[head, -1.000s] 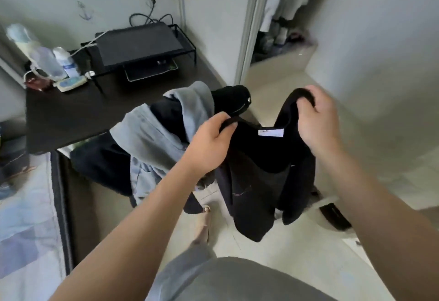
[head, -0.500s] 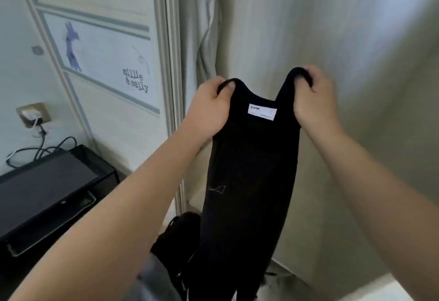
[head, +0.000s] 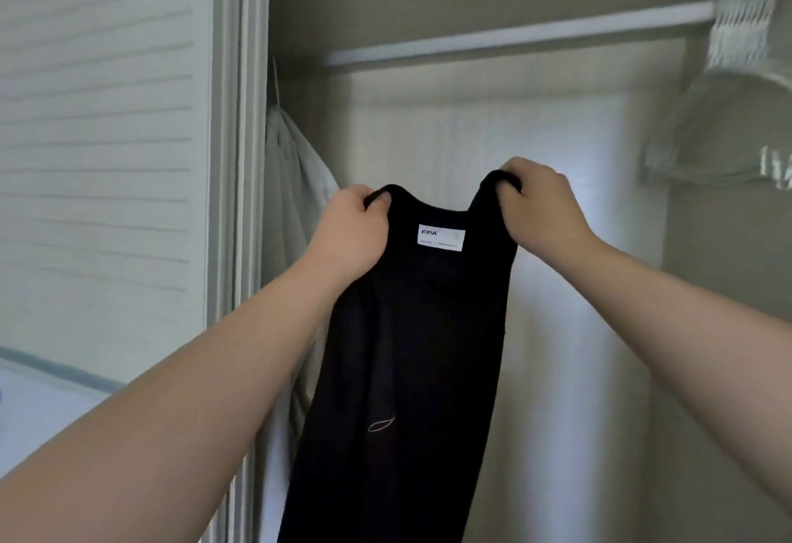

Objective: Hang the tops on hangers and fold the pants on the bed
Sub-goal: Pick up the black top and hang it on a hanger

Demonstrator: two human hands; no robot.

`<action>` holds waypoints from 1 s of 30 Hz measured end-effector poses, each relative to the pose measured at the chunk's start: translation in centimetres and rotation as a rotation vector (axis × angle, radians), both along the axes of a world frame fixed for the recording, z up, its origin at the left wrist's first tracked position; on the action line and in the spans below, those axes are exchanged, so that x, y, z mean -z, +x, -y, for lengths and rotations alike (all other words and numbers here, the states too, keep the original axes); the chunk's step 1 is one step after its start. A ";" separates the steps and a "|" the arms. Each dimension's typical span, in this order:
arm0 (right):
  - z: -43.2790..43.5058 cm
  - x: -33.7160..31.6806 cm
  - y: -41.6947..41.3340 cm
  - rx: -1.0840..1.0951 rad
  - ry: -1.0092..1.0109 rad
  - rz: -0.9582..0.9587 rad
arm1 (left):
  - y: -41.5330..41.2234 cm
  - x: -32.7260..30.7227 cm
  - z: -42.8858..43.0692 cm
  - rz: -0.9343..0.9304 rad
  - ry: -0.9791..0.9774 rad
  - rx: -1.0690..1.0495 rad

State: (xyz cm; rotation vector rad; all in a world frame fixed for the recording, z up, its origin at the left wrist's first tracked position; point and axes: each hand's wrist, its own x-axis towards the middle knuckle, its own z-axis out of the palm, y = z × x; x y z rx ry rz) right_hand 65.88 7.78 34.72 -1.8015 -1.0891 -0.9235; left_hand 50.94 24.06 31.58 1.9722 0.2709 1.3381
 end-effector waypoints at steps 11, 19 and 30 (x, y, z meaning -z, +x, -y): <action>0.6 -11.2 5.0 0.498 -0.404 0.097 | 7.9 -11.2 -0.8 -0.147 0.259 -0.205; 4.2 -14.9 6.4 0.982 -0.569 0.379 | 14.0 -13.8 1.8 -0.187 0.414 -0.204; 11.8 -16.9 8.8 1.453 -0.515 0.193 | 17.0 -12.9 4.2 -0.209 0.479 -0.145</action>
